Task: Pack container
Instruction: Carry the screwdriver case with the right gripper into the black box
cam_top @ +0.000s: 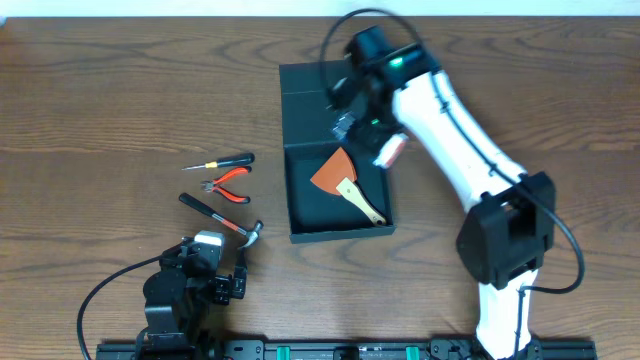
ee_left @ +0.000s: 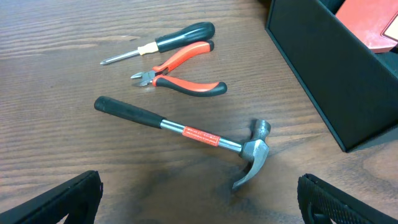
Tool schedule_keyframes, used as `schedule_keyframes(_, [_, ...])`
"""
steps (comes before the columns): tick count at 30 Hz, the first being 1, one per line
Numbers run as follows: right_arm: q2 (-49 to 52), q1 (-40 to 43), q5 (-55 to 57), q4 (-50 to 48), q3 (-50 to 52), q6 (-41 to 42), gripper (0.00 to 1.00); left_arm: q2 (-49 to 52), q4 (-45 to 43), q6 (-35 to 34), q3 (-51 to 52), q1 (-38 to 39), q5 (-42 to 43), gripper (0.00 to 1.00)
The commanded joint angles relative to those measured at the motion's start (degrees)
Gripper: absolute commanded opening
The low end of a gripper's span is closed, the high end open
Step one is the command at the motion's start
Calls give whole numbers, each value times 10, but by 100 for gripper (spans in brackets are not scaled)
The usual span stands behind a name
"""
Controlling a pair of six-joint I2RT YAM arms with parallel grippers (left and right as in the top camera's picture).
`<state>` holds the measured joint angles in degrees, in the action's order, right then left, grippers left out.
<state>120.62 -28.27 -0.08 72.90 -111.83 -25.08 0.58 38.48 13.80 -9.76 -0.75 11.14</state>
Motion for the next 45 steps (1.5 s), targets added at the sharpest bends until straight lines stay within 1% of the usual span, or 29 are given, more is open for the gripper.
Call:
schedule_keyframes(1, [-11, -51, -6, 3, -16, 1, 57, -4, -2, 7, 5, -3, -5, 99])
schedule_keyframes(5, [-11, -85, -7, 14, -16, 1, 55, -4, -2, 7, 5, -3, -5, 99])
schedule_keyframes(9, [-10, -105, -9, 18, -16, 1, 51, -4, -2, 7, 5, -3, -5, 99])
schedule_keyframes(17, [-10, -107, -27, 7, 25, -3, 53, -4, -2, 7, 5, -3, -5, 99])
schedule_keyframes(22, [-10, -108, -36, -29, 86, -3, 53, -4, -2, 7, 5, -3, -5, 98])
schedule_keyframes(31, [-10, -108, -36, -115, 179, -3, 59, -4, -2, 7, 5, -3, -5, 98])
schedule_keyframes(32, [-10, -108, -36, -122, 187, -3, 61, -4, -2, 7, 5, -3, -5, 99])
schedule_keyframes(34, [-10, -108, -36, -135, 200, -3, 68, -4, -2, 7, 5, -3, -5, 98])
schedule_keyframes(38, [-10, -108, -36, -146, 215, -3, 75, -4, -2, 7, 5, -3, -5, 99])
schedule_keyframes(39, [-10, -108, -36, -147, 216, -3, 79, -4, -2, 7, 5, -3, -5, 99])
schedule_keyframes(41, [-10, -108, -36, -147, 216, -3, 94, -4, -2, 7, 5, -3, -5, 99])
schedule_keyframes(42, [-10, -108, -36, -148, 216, -3, 99, -4, -2, 7, 5, -3, -5, 99])
schedule_keyframes(45, [-10, -108, -36, -151, 216, -3, 99, -4, -2, 7, 5, -3, -5, 99])
